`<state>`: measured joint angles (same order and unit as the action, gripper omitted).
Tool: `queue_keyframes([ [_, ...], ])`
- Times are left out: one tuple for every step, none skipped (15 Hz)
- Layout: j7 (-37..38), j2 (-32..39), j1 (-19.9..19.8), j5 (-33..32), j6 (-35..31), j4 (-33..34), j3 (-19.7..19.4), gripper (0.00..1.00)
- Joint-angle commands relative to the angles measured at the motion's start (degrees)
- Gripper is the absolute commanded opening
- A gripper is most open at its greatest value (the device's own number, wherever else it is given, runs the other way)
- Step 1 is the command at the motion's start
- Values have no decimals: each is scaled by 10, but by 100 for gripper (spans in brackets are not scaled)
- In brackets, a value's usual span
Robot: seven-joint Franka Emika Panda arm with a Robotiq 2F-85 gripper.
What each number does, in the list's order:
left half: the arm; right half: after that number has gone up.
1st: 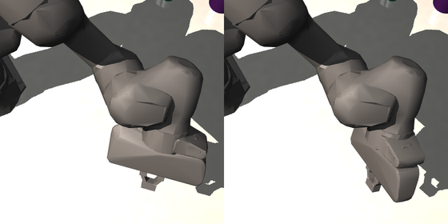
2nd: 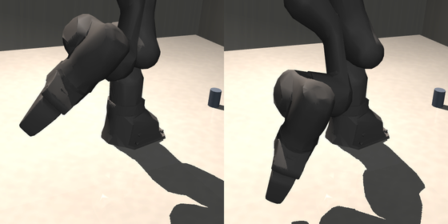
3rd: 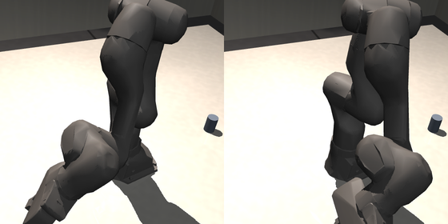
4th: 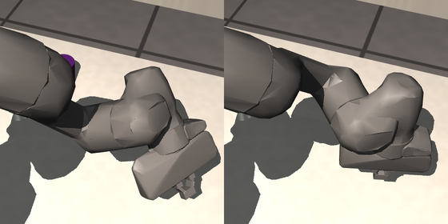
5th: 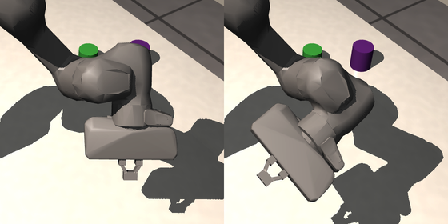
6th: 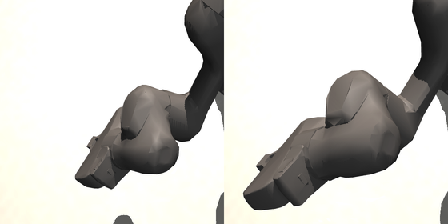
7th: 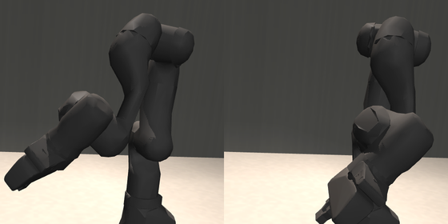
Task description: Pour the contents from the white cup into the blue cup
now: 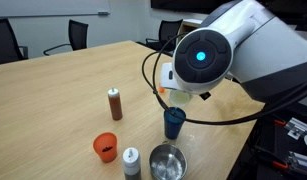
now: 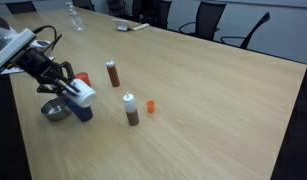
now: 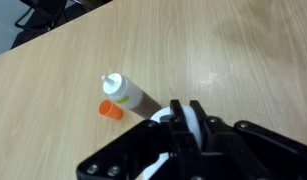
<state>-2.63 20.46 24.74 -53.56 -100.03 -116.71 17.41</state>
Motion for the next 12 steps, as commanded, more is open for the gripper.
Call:
queue_keyframes([
  [-12,5,5,-25,35,13,6,3],
  [-11,6,7,-30,39,14,6,3],
  [-10,7,8,-36,42,16,7,3],
  [-10,8,9,-40,43,17,8,3],
  [-10,10,10,-44,44,19,9,3],
  [-11,11,11,-47,44,20,9,3],
  [-11,13,12,-52,45,21,10,3],
  [-11,15,13,-55,45,22,10,3],
  [-10,18,14,-60,46,23,10,3],
  [-10,22,17,-68,50,25,9,3],
  [-10,25,19,-76,54,25,9,3],
  [-9,28,21,-82,59,27,9,3],
])
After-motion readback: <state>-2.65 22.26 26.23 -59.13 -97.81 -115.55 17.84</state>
